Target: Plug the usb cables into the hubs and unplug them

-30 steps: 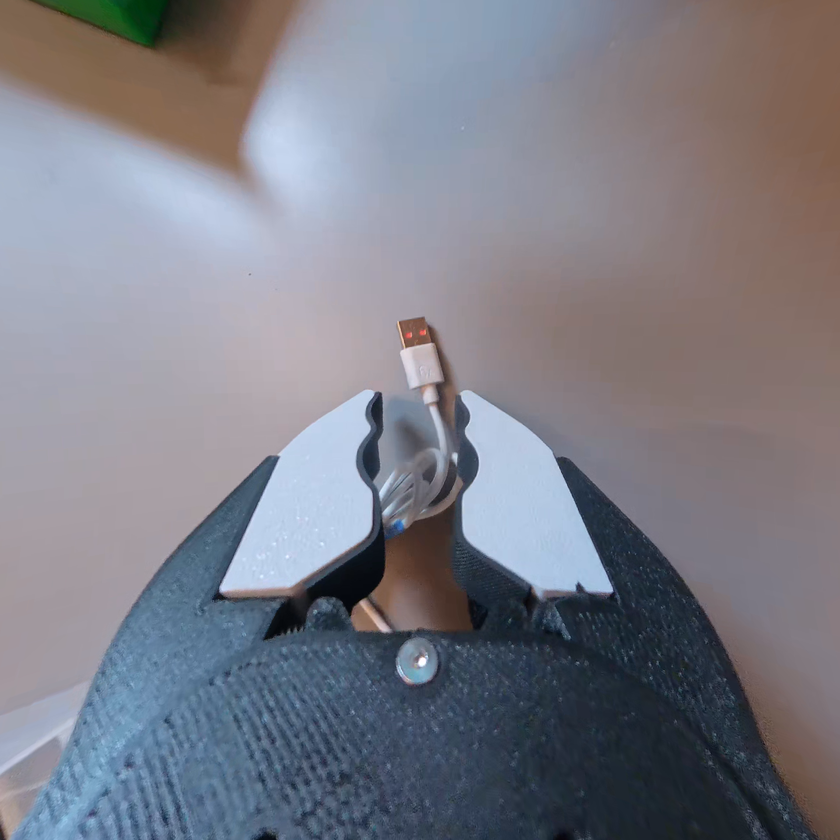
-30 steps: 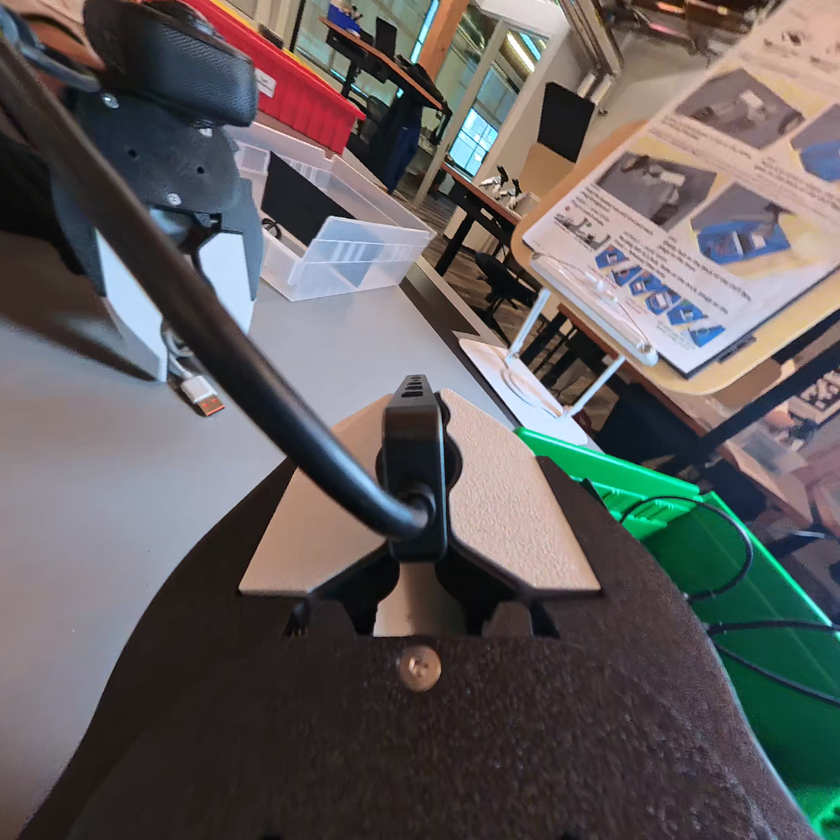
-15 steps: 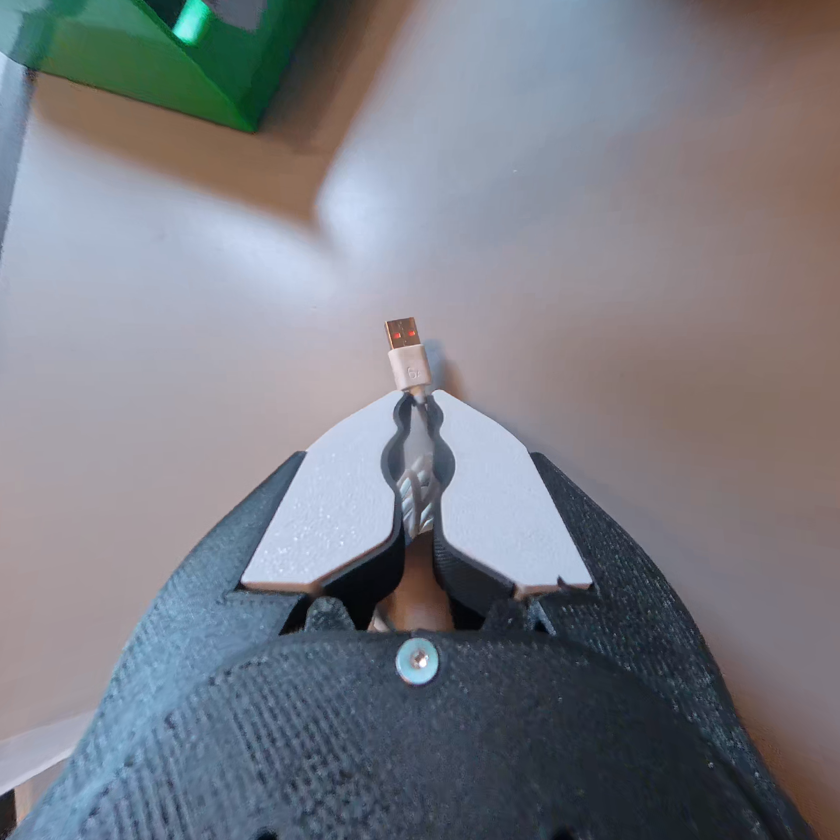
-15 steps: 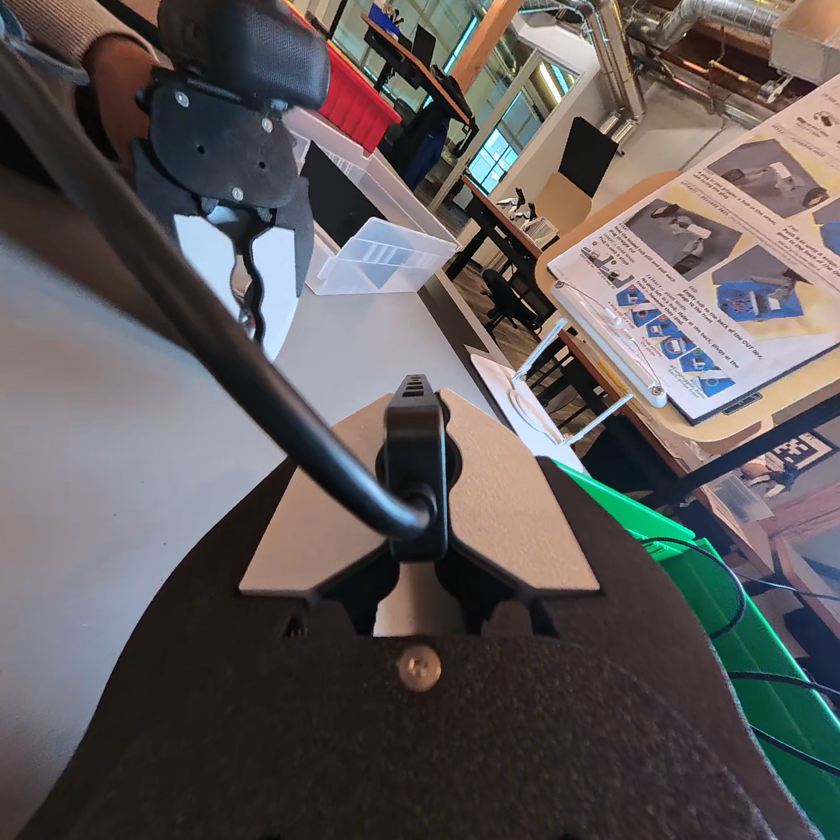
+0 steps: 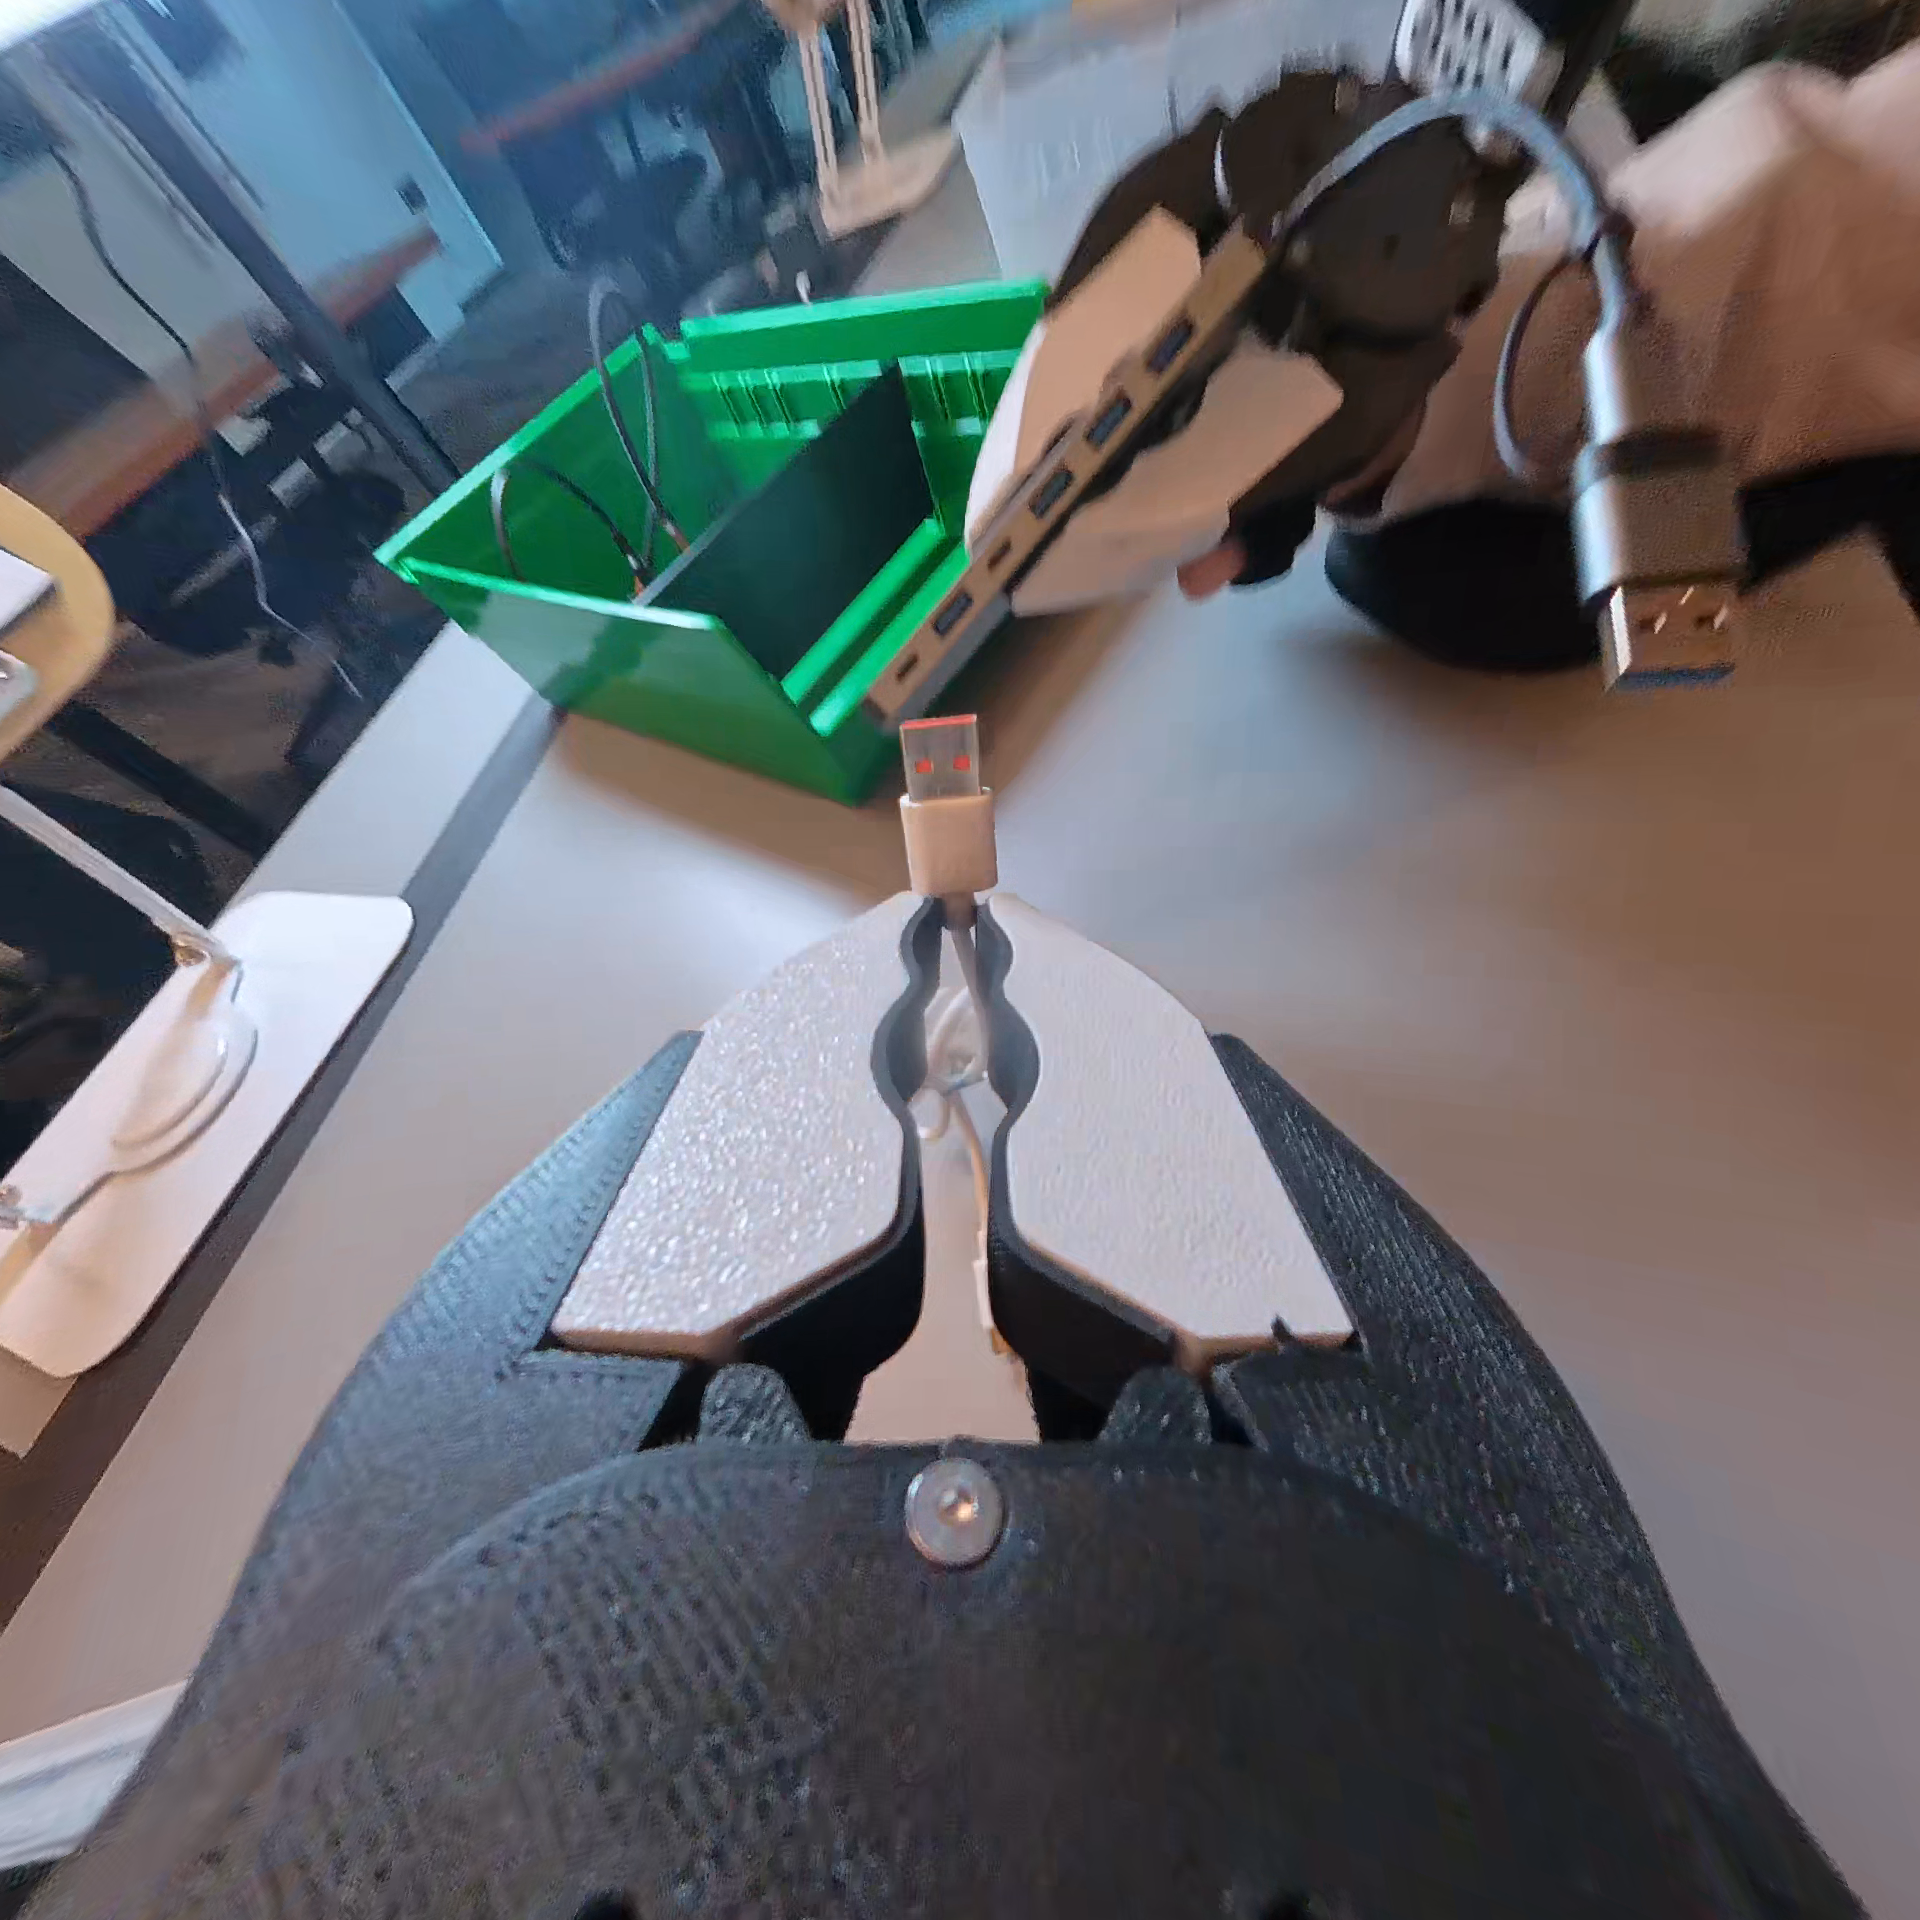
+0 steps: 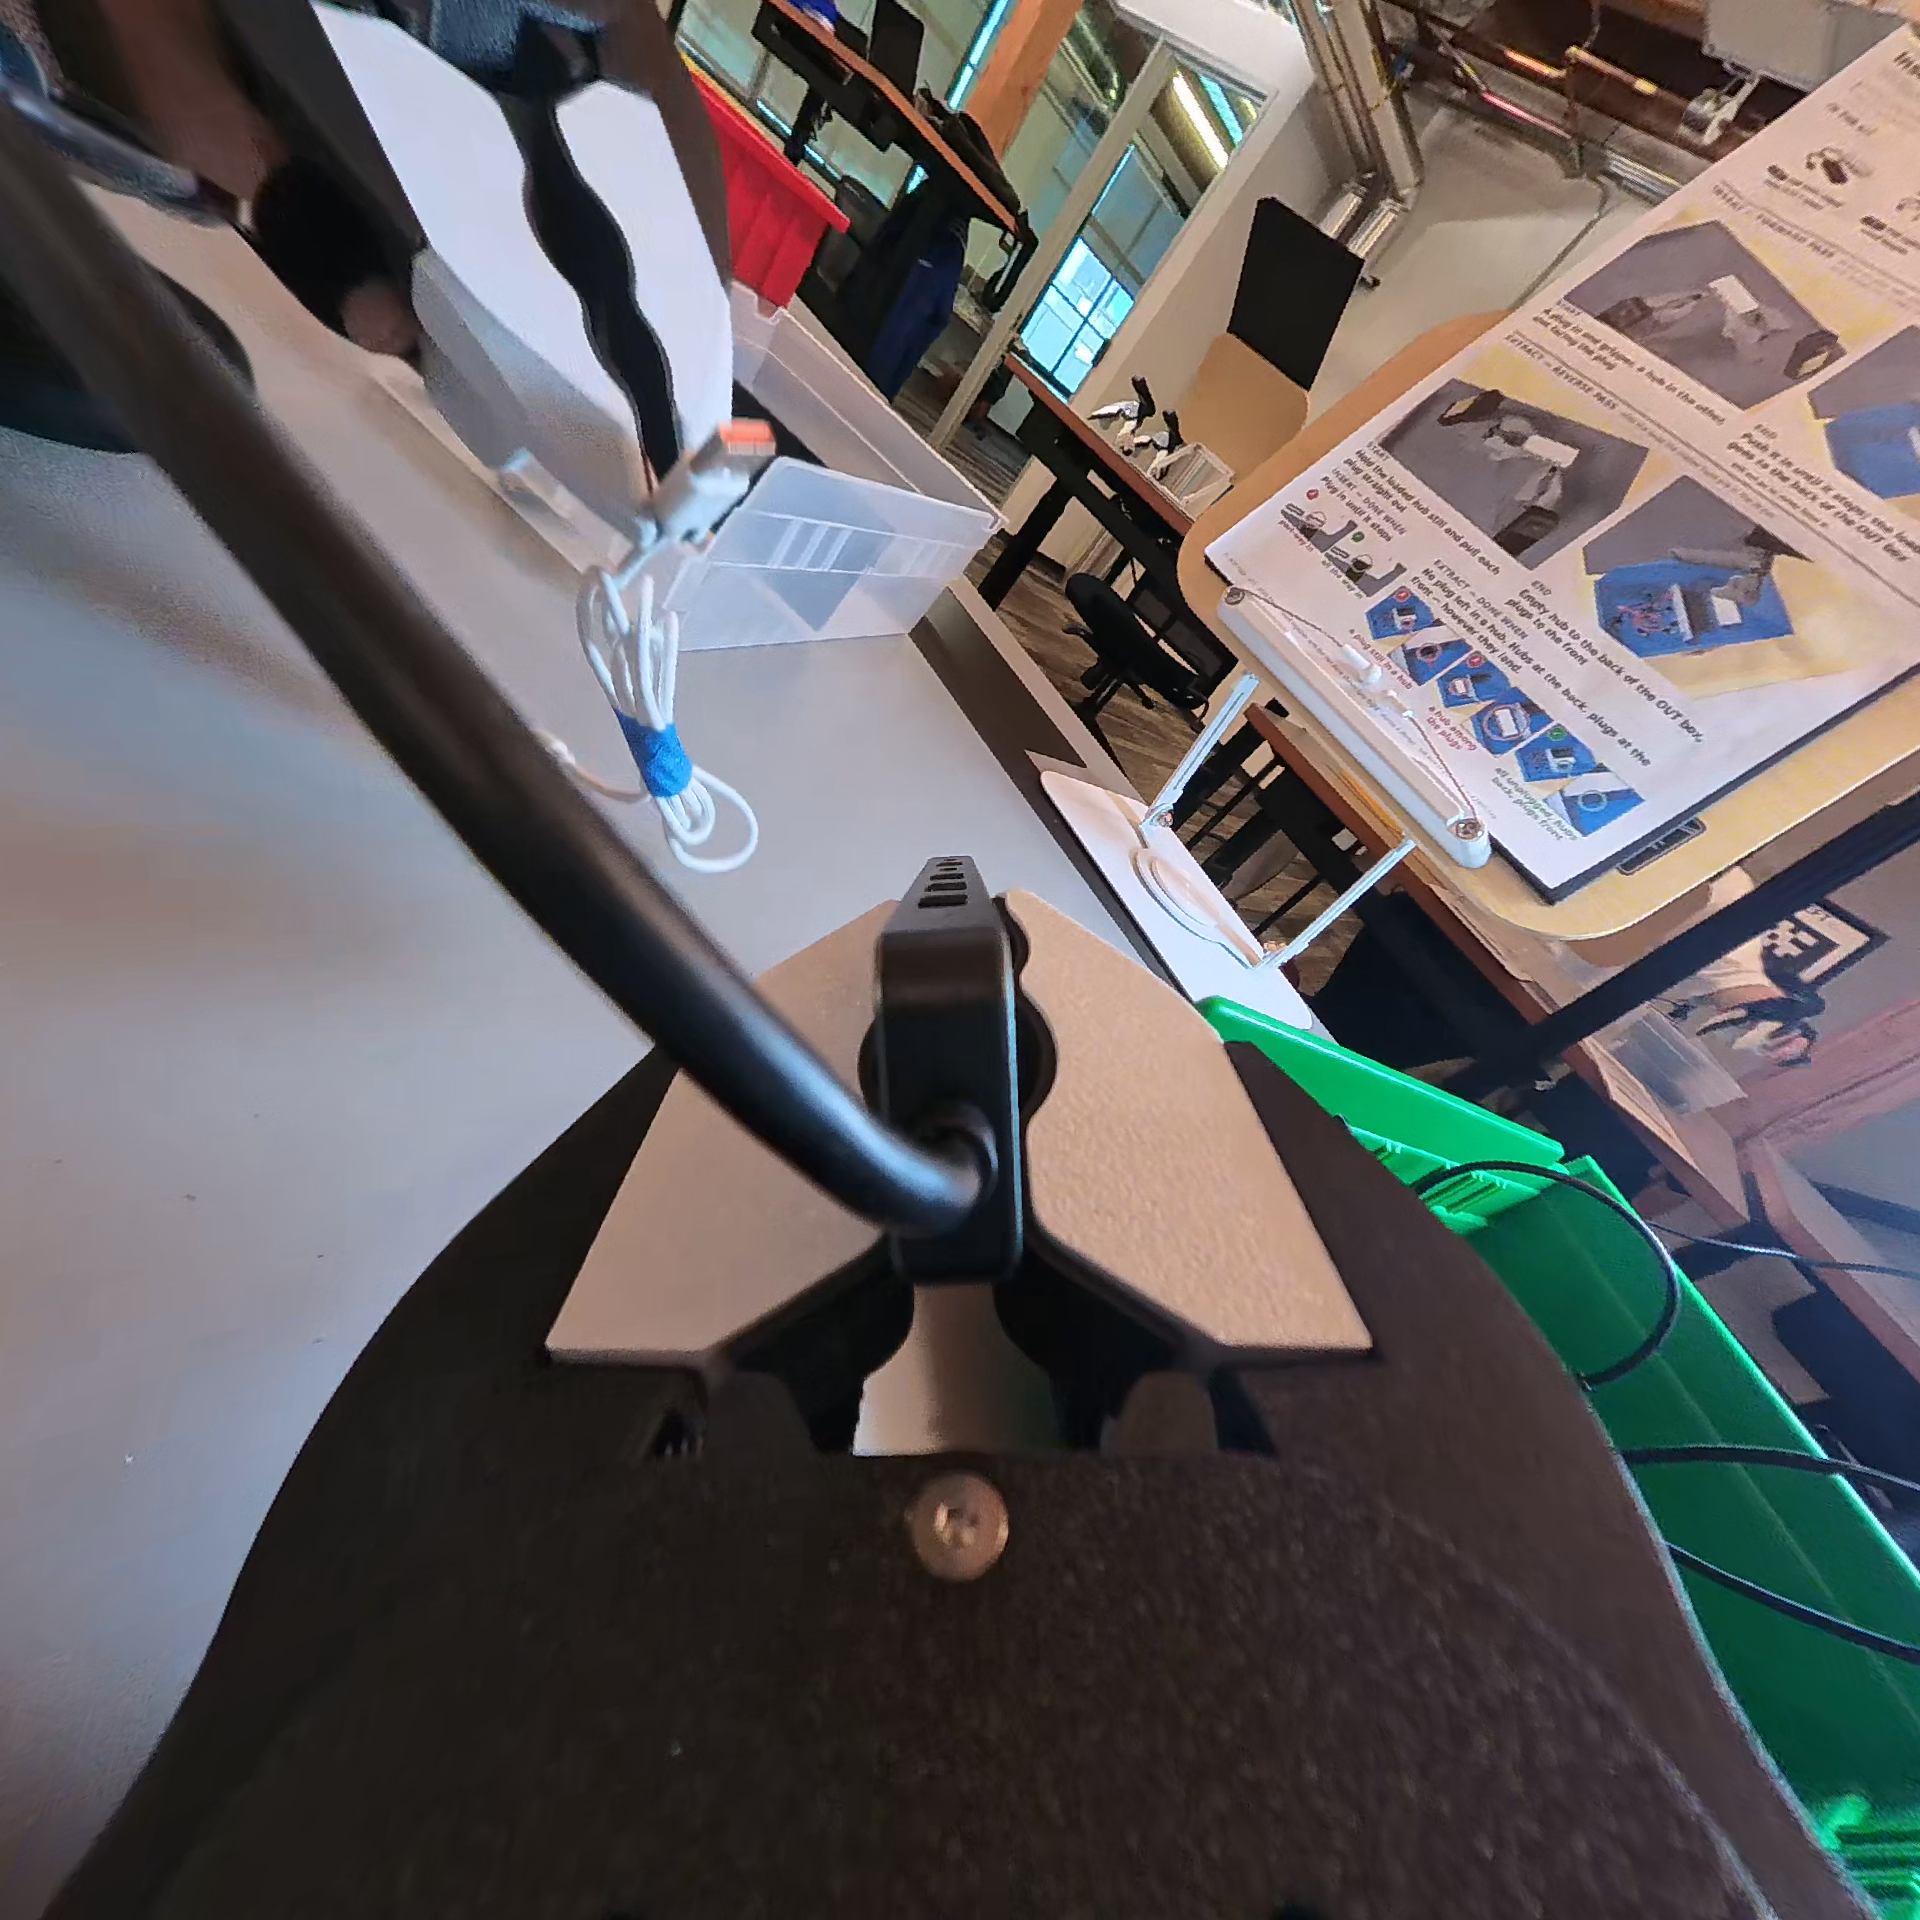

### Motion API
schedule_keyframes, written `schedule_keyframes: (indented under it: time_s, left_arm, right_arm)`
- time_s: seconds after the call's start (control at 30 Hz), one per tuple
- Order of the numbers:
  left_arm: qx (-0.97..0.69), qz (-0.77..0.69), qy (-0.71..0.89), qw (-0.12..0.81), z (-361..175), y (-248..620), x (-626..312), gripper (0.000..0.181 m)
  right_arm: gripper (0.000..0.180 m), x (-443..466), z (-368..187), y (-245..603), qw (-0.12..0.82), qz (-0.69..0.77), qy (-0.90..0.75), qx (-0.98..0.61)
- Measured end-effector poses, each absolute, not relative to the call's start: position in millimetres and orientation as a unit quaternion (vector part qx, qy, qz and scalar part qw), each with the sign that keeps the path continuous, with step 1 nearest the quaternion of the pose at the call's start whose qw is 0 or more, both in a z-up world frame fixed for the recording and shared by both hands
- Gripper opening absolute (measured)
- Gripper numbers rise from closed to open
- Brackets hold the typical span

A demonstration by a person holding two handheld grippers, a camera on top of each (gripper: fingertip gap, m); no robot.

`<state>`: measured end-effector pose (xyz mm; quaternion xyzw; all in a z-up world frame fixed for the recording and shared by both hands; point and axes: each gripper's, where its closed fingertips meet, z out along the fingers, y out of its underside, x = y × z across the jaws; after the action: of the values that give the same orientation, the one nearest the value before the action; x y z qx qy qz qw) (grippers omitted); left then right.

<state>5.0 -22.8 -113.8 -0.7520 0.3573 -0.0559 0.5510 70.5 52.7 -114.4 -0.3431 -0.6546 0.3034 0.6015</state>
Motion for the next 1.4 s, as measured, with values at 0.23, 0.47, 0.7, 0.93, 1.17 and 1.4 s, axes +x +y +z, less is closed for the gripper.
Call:
schedule_keyframes:
  time_s: [0.23, 0.47, 0.7, 0.93, 1.17, 1.4]
  left_arm:
    - [-0.735, 0.001, 0.271, 0.621, -104.2, -12.1, -7.4, 0.007]
    - [-0.744, 0.056, 0.191, 0.638, -123.0, -32.0, -39.9, 0.006]
    - [-0.715, -0.029, 0.136, 0.685, -84.2, -20.7, -41.4, 0.007]
    - [-0.676, 0.026, 0.083, 0.732, -68.8, 14.2, -69.0, 0.007]
    - [-0.802, -0.032, 0.043, 0.595, -161.1, -46.3, -76.4, 0.007]
    - [-0.89, 0.036, 0.217, 0.4, -193.7, -98.9, -62.3, 0.014]
  right_arm:
    - [0.012, 73.9, -108.3, 60.1, 0.61, 0.305, -0.639, -0.355]
    - [0.012, 74.4, -107.4, 62.3, 0.609, 0.309, -0.637, -0.358]
    - [0.012, 72.8, -109.7, 61.2, 0.606, 0.307, -0.64, -0.359]
    - [0.012, 76.5, -103.4, 65.3, 0.615, 0.306, -0.63, -0.362]
    - [0.012, 80.9, -99.2, 67.7, 0.613, 0.32, -0.625, -0.362]
    - [0.012, 76.9, -104.7, 63.7, 0.604, 0.323, -0.63, -0.366]
